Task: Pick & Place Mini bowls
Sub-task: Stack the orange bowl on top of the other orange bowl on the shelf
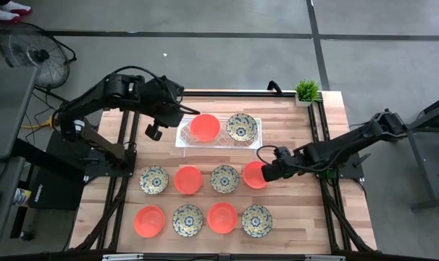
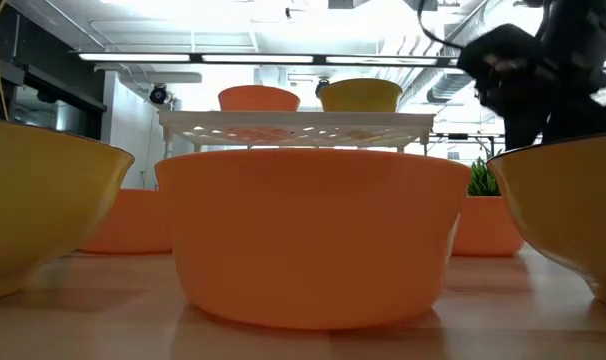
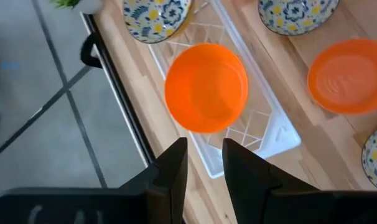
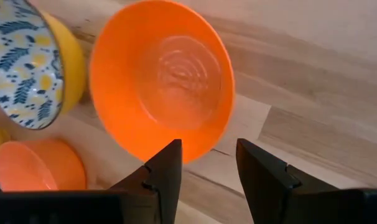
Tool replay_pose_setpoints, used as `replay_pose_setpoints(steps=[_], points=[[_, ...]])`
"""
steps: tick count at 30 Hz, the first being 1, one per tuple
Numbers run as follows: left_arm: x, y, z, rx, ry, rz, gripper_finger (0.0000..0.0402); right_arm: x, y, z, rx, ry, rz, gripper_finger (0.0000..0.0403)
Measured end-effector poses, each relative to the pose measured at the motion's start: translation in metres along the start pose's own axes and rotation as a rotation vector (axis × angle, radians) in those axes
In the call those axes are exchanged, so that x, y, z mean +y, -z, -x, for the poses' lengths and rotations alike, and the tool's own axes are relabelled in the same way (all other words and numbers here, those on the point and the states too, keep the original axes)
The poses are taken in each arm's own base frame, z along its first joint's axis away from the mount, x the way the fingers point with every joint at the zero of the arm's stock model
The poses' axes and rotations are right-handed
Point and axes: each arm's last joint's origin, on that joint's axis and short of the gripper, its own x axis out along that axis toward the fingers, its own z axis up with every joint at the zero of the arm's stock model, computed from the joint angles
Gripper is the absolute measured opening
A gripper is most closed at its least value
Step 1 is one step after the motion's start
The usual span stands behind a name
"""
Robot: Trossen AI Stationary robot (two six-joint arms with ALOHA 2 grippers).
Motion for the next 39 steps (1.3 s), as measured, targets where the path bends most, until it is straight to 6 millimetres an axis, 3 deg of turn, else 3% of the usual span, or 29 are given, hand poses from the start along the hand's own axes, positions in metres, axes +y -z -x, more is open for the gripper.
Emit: replay_pose_setpoints(steps=[9, 26, 31, 39], points=[[-0.002, 0.0, -0.006, 0.012, 0.02, -0.034, 0.0097, -0.015, -0.007, -0.018, -0.005, -0.022, -0.071, 0.014], [-0.002, 0.0, -0.006, 0.013, 0.023, -0.059, 0.0097, -0.016, -0.016, -0.036, -0.01, -0.009, -0.088, 0.0136], [-0.002, 0.0, -0.006, 0.013, 0.023, -0.059, 0.0097, -0.016, -0.016, -0.037, -0.009, -0.003, -0.08, 0.0108], [-0.002, 0.0, -0.006, 0.013, 0.023, -0.051, 0.0097, -0.019, -0.015, -0.037, 0.009, 0.021, -0.052, 0.0028]])
